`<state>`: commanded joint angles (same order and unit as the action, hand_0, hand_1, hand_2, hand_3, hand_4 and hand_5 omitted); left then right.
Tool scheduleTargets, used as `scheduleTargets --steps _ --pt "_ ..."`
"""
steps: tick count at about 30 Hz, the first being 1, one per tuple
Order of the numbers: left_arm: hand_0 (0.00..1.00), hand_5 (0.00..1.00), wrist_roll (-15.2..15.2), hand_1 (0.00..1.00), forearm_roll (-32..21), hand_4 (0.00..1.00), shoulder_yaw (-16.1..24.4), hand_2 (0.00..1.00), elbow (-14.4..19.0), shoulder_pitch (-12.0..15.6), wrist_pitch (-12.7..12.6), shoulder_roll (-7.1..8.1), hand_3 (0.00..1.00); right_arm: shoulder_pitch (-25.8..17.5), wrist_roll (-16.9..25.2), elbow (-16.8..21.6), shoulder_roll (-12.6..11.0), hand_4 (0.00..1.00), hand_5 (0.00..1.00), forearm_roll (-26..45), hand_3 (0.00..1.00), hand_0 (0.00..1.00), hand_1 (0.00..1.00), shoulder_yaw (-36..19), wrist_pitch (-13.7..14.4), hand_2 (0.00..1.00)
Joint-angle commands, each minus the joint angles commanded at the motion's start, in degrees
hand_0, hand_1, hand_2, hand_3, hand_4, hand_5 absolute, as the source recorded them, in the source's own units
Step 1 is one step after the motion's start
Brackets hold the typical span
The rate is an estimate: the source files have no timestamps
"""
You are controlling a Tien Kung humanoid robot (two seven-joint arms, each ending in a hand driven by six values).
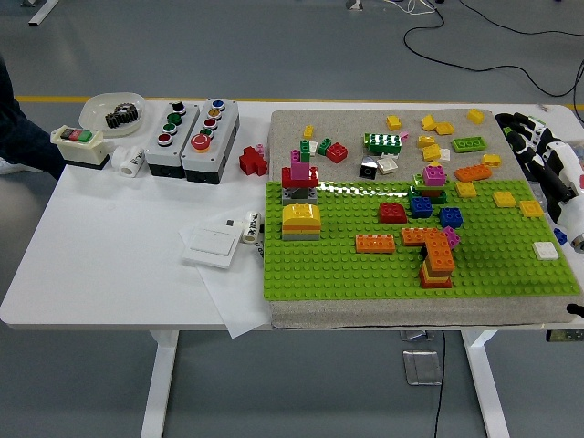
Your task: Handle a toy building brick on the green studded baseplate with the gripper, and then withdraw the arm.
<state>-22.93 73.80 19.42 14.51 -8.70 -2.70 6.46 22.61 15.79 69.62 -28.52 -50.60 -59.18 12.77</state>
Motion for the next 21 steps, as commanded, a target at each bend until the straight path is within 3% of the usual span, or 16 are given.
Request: scheduleTargets --steps 21 --pt "0.420 0.763 0.1 0.460 -0.5 0.618 -0.3 0.496 0.0 0.0 -0.2 -0.06 0.595 -0.1 -0.1 -0.1 -0.1 0.998 0.775 -0.2 0.914 0.938 0.859 -0.4 -0.5 0.894"
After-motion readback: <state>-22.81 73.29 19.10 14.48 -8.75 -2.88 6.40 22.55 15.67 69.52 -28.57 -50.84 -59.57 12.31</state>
